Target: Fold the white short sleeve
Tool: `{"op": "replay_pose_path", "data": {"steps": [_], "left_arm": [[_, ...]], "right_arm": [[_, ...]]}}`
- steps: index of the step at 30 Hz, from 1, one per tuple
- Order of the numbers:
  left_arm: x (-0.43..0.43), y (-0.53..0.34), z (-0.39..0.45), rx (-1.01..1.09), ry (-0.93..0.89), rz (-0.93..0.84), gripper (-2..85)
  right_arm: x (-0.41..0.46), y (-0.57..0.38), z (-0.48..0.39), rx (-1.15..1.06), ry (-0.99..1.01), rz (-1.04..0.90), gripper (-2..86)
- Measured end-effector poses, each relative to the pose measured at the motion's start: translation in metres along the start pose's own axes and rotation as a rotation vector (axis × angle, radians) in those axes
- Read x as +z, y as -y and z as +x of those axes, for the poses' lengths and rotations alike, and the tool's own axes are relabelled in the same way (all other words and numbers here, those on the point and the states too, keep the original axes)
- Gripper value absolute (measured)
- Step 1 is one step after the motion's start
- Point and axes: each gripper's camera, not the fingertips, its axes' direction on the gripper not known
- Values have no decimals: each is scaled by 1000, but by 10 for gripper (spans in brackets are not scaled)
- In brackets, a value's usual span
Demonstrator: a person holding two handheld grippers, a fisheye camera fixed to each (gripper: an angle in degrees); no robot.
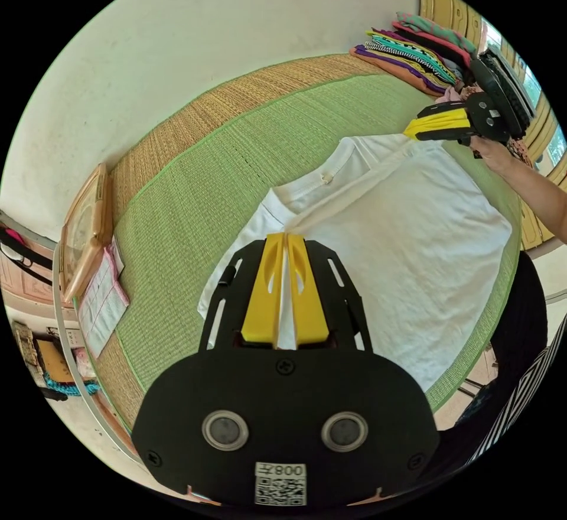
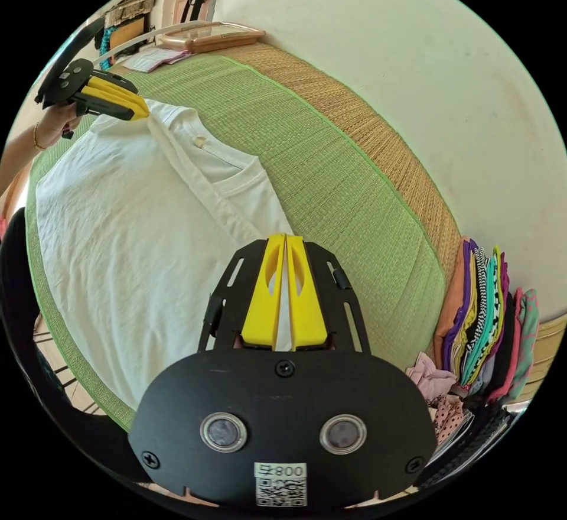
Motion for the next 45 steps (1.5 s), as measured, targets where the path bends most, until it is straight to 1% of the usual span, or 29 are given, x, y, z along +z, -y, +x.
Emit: {"op": "replay_pose_path", "data": {"steps": [4,7,13,17,19,20,21,23,29,34,41,43,45], "left_arm": [[10,13,-18,-46,-45,-26,15],[14,17,-29,-84,-33,-46,20],[-6,-4,-42,-186,-41,34,21],[-30,-34,-33,-218,-119,132,13],[-32,-43,-21,-183,-160,132,8],[-27,-44,-12,-135,-145,79,6],[-19,-44,-5,-111,-77,9,4],[-11,-43,0,-82,5,-56,3],[-9,-41,-24,-112,130,-89,2],[-17,-41,-48,-193,134,-47,2],[-37,-73,-54,-273,77,46,1],[-35,-81,-53,-275,83,38,1],[-21,-89,-59,-294,90,-36,1]], "right_arm": [[4,8,20,35,52,-29,-1],[-12,7,27,45,113,27,0],[-41,-5,15,-15,176,107,3],[-32,-10,7,-73,236,43,7],[-26,-10,8,-76,206,22,8],[-20,-9,11,-69,163,-2,8],[-14,-9,15,-57,140,-24,8],[-9,-7,26,-38,143,-66,7],[-2,-8,60,15,19,-101,-2],[2,-9,99,109,96,-101,-3],[-20,-46,138,241,193,-7,-3],[-19,-54,141,247,199,-8,-2],[-2,-59,144,243,193,-70,-2]]}}
